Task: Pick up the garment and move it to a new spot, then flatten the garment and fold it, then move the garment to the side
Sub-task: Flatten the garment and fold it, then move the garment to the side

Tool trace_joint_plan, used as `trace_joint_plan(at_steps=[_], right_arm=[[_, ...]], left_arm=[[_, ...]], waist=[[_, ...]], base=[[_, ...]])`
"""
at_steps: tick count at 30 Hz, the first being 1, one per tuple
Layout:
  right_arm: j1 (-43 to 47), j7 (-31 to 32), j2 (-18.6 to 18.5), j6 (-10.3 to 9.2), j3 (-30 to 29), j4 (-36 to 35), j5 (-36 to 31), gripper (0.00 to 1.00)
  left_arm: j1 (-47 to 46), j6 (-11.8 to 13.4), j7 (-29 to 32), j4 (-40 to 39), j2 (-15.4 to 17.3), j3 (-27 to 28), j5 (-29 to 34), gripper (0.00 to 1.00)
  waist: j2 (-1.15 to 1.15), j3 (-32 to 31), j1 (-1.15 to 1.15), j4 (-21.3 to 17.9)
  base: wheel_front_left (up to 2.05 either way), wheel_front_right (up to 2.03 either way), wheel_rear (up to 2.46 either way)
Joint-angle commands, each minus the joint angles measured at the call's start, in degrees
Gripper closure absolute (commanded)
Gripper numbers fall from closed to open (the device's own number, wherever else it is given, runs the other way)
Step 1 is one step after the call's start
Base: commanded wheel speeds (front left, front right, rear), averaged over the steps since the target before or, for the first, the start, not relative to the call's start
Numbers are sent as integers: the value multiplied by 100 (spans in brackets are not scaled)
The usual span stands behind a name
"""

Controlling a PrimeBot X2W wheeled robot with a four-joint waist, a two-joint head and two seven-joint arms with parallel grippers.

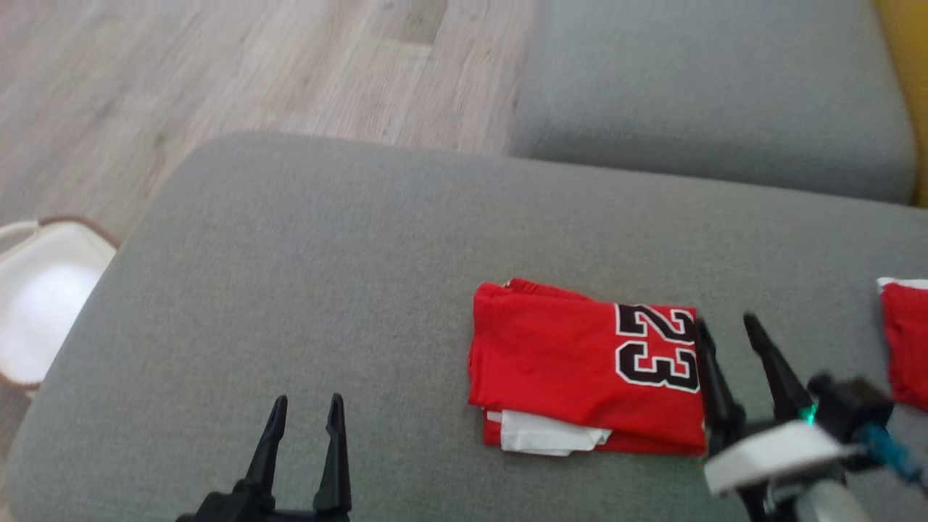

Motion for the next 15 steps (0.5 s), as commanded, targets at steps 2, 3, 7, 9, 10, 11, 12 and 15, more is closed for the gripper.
trace_joint_plan(at_steps=[2, 3, 7, 9, 10, 11, 12, 15], right_arm=[[89, -245, -93, -4, 36, -172, -506, 0], [221, -309, -25, -4, -57, -153, -639, 0], [719, -409, 260, -4, -380, -87, -997, 0], [909, -416, 356, -4, -446, -157, -1095, 0], [990, -417, 385, -4, -453, -195, -1142, 0], [1057, -417, 408, -4, -451, -231, -1173, 0], [1110, -418, 427, -4, -462, -262, -1188, 0], [1194, -419, 456, -4, -455, -328, -1241, 0]], left_arm=[[-94, 65, -56, -163, -54, 207, -41, 0], [-64, 74, -56, -160, -54, 213, -45, 0], [52, 143, -56, -198, 37, 191, 142, 0], [116, 159, -56, -214, 46, 213, 152, 0], [146, 165, -56, -219, 50, 228, 154, 0], [174, 170, -56, -224, 53, 245, 150, 0], [198, 175, -56, -231, 61, 262, 154, 0], [245, 185, -56, -266, 89, 296, 206, 0]], waist=[[0, -174, 1, -98], [0, -214, 1, -119], [0, -329, 1, -204], [0, -356, 1, -250], [0, -363, 1, -274], [0, -369, 1, -299], [0, -373, 1, -328], [0, -377, 1, -393]], base=[[0, 0, 0], [0, 0, 0], [0, 0, 0], [0, 0, 0], [0, 0, 0], [0, 0, 0], [0, 0, 0], [0, 0, 0]])
